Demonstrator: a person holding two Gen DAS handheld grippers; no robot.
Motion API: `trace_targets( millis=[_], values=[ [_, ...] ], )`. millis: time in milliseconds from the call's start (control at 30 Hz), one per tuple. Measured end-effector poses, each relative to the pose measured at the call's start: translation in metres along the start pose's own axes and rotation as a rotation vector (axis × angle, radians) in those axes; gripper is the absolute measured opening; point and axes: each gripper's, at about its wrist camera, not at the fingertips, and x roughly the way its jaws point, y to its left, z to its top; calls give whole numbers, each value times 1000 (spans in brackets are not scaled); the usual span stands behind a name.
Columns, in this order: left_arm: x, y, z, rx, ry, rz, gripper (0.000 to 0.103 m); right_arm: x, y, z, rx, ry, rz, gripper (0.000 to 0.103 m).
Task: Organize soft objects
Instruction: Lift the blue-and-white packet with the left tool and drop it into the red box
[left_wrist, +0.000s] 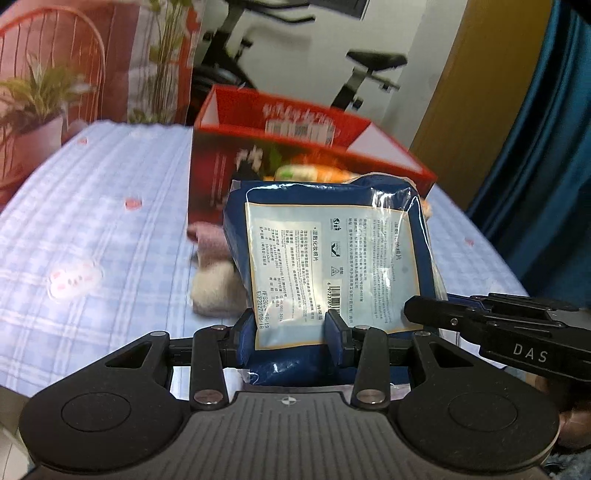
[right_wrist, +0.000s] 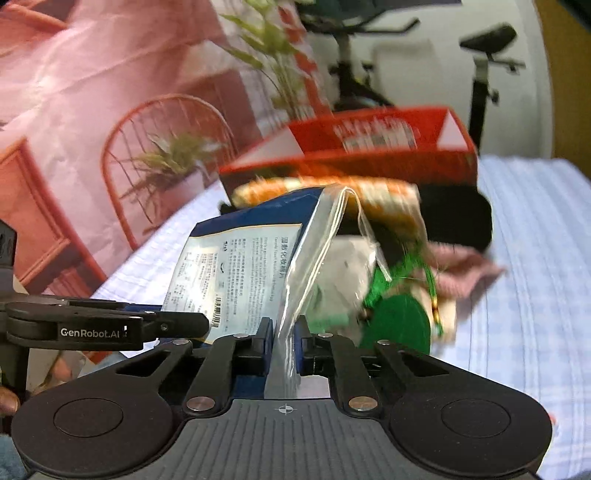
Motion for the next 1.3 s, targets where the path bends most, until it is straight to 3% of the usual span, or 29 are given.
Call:
trace_targets(
  millis=[333,567,800,967,1300],
  values=[
    [-28,-22,48,104,-151,-30,43,-29,11,39,-87,-161,13,11],
    [-9,-30,116,131,-208,-19,46,-31,7,103,-203,-245,-8,11],
    [43,-18,176,85,-189,-58,54,0,-2,167,-302,-280,-68,11],
    [81,-9,195,43,-128,-48,54,40,-21,196,-291,-263,-91,12],
    [138,4,194,-5,27,-37,54,109,-69,199,-165,-126,-107,12]
  ],
)
